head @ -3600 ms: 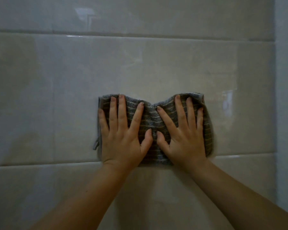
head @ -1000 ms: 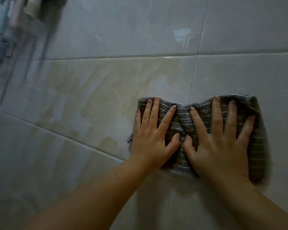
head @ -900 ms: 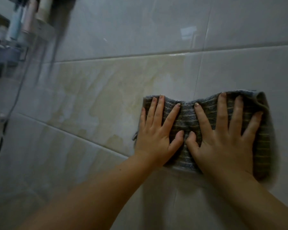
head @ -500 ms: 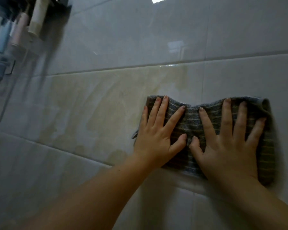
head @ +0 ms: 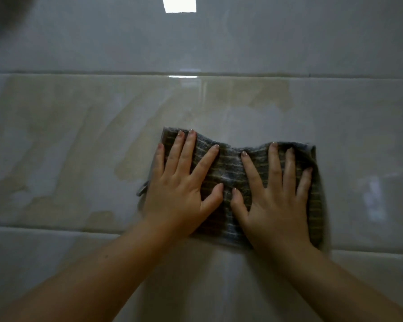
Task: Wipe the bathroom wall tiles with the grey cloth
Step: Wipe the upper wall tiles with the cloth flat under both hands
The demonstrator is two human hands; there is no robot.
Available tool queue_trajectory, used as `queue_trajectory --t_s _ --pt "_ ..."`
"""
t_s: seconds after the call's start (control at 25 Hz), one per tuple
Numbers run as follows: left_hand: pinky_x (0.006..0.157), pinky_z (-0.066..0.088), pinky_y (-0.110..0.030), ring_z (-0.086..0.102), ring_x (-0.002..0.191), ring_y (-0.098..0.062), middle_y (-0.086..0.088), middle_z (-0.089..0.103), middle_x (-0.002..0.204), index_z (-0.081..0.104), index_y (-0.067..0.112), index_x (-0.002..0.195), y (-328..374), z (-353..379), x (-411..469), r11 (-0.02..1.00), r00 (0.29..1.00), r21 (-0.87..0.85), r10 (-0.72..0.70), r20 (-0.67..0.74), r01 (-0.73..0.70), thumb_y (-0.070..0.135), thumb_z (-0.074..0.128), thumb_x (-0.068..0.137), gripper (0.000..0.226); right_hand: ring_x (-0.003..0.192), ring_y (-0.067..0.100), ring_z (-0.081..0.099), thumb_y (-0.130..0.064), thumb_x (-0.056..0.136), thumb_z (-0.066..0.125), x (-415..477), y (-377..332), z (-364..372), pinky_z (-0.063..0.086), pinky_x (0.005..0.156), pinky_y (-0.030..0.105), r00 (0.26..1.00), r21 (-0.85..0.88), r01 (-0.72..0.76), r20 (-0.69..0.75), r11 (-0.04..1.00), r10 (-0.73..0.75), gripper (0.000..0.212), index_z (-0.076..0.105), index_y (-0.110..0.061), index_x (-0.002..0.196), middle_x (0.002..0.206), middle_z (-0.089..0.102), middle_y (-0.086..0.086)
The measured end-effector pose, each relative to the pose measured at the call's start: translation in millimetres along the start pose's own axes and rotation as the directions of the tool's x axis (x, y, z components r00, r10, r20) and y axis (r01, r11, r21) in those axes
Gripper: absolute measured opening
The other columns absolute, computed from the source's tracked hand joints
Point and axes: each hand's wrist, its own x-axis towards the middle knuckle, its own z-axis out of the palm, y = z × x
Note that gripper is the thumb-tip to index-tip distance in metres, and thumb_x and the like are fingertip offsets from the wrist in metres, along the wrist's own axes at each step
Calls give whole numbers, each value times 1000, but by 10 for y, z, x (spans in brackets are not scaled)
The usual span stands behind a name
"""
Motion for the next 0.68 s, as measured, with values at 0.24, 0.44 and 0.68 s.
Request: queue_trajectory --t_s 0.24,0.44,0.68 --pt "121 -2 -53 -4 152 -25 -10 2 165 11 36 155 -191 -86 516 1000 999 -20 -9 40 10 68 14 90 73 148 36 -5 -63 85 19 590 -40 -54 -5 115 61 991 -2 -109 74 994 109 74 13 -35 153 162 2 14" --pt "121 -2 -52 -5 152 -24 -9 1 165 10 37 156 -483 -95 361 992 993 -39 -115 38 117 67 14 90 72 149 34 -6 -62 87 20 687 -384 1 -7 115 58 995 -1 -53 82 999 53 71 13 -37 153 163 1 11" --pt "120 2 -56 -2 152 -28 -12 4 165 14 36 155 -96 -80 391 998 998 -64 -3 57 7 64 17 93 69 149 34 -1 -62 86 23 539 38 -73 -2 117 59 993 -14 -69 90 998 70 71 18 -37 152 162 5 12"
